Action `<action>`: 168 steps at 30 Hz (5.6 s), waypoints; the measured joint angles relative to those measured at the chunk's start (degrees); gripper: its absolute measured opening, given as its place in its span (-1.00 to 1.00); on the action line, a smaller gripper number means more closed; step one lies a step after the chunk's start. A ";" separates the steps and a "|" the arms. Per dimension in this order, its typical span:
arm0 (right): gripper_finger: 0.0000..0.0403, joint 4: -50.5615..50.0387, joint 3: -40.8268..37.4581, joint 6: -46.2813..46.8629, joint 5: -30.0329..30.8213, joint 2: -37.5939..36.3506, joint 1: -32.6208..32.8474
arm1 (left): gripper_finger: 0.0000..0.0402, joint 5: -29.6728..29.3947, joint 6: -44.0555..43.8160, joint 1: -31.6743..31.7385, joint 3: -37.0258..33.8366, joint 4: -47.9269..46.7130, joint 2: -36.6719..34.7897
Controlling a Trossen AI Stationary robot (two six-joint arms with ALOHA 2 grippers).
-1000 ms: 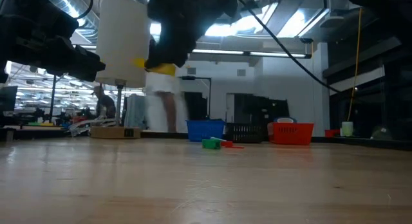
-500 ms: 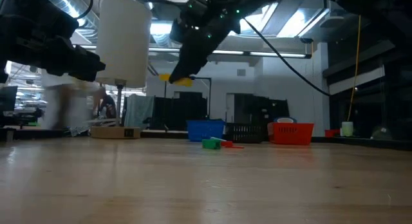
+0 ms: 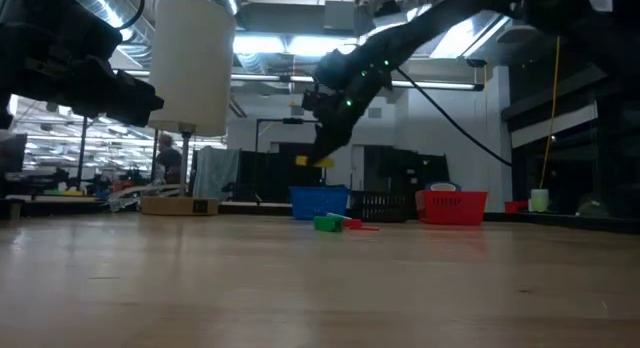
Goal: Pick and place Stapler, Stapler remover, tape
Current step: Put the yellow stapler into the blue bin, then put the red stapler into the blue bin
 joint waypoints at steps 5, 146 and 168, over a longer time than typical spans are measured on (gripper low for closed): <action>-0.75 1.58 -2.44 0.26 -0.02 0.00 -1.99 | -0.92 0.00 0.00 -0.01 0.00 0.02 0.00; -0.64 14.98 -19.96 7.13 5.86 -16.62 11.29 | -0.92 -0.01 0.02 0.00 0.00 0.00 0.01; -0.50 10.49 -4.30 5.98 3.91 0.13 -0.09 | -0.92 -0.02 0.02 -0.01 0.01 0.00 0.00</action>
